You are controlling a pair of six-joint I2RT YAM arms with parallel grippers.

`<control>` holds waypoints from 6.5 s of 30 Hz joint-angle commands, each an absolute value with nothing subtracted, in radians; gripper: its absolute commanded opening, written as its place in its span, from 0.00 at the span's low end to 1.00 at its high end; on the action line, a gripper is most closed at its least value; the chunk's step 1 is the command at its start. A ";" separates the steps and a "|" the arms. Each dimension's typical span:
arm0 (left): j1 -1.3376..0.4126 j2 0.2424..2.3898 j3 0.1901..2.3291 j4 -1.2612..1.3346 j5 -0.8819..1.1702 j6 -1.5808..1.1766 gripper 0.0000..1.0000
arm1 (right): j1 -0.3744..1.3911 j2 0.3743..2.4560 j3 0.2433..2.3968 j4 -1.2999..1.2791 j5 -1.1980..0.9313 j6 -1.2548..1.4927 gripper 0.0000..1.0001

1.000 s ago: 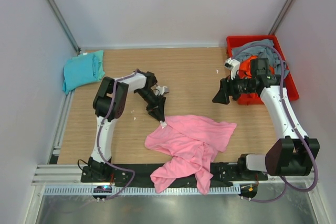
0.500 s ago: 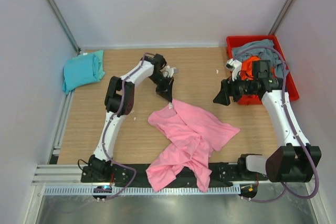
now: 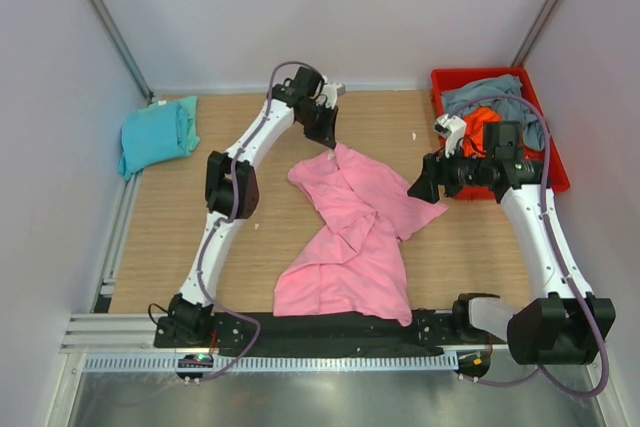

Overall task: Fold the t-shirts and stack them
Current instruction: Move the tshirt to the center of the board, then flatten the tshirt out

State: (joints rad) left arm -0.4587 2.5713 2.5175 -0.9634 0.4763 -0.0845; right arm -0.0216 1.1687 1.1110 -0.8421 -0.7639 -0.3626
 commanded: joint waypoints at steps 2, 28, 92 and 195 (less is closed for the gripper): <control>-0.489 2.539 2.548 -0.917 0.430 -0.100 0.46 | -0.020 1.149 1.062 -0.721 -0.678 -0.270 0.72; -0.810 1.626 1.132 -0.525 0.586 -0.086 0.34 | -0.009 1.994 1.448 -0.643 -0.946 -0.164 0.66; -0.447 1.776 1.514 -0.629 0.082 -0.055 0.73 | 0.072 1.453 1.315 -0.773 -0.410 -0.272 0.66; -0.034 2.046 1.566 -0.661 0.433 -0.216 0.63 | 0.565 1.784 1.572 -0.549 0.120 -0.316 0.07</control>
State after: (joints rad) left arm -0.0387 2.0155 1.5059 -0.6384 0.4412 -0.2096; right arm 0.5610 1.8713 1.5902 -0.5903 0.0803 -0.2939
